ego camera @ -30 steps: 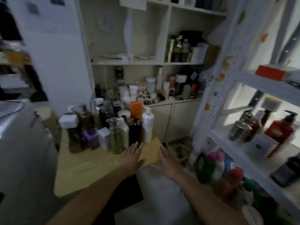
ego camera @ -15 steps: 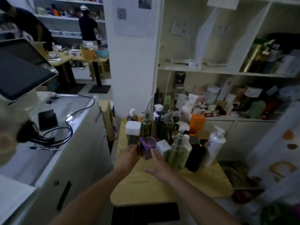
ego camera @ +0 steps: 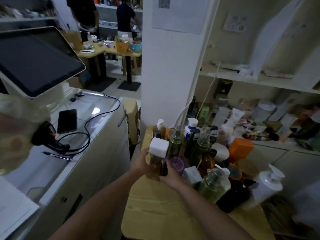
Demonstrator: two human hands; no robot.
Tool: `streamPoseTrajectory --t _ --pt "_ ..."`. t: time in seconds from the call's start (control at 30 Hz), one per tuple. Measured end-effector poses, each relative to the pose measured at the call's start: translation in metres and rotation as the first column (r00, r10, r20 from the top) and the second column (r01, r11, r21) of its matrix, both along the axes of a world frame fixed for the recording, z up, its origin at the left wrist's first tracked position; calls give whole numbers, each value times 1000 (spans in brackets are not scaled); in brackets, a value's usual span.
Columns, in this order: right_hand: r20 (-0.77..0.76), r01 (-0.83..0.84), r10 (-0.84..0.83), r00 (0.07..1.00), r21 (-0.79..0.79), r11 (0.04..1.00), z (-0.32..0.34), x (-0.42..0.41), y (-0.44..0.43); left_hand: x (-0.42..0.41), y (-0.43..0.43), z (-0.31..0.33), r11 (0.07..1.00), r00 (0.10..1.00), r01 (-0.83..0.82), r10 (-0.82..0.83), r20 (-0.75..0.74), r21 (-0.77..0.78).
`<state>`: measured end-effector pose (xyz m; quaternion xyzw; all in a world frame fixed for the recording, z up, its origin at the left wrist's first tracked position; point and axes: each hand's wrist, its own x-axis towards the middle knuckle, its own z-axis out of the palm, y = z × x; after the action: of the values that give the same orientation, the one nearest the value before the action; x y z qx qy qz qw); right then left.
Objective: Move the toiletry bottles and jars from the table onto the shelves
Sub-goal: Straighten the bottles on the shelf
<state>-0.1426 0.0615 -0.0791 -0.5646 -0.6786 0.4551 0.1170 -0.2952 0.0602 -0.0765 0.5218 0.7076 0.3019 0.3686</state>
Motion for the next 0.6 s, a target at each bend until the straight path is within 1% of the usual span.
streamPoseTrajectory --t 0.13,0.23,0.3,0.37,0.47,0.6 --pt "-62 -1 -3 998 -51 999 -10 -7 25 0 24 -3 995 997 79 -79 -2 -54" --pt "-83 12 -22 996 -123 992 -21 -13 41 1 37 -7 988 997 81 -80 10 -132" --pt "-84 9 -23 996 -164 986 -27 -17 47 4 39 -14 985 999 51 -49 13 -167" --pt "-103 17 -34 994 -160 987 -32 -18 51 8 39 -19 989 1000 -10 12 7 -147" --pt "-39 -2 -3 999 -113 994 -34 -18 51 11 38 -16 994 997 -80 82 15 -80" --pt "-69 -11 1 998 -146 989 -28 -17 43 6 26 -16 996 996 -66 69 60 -52"
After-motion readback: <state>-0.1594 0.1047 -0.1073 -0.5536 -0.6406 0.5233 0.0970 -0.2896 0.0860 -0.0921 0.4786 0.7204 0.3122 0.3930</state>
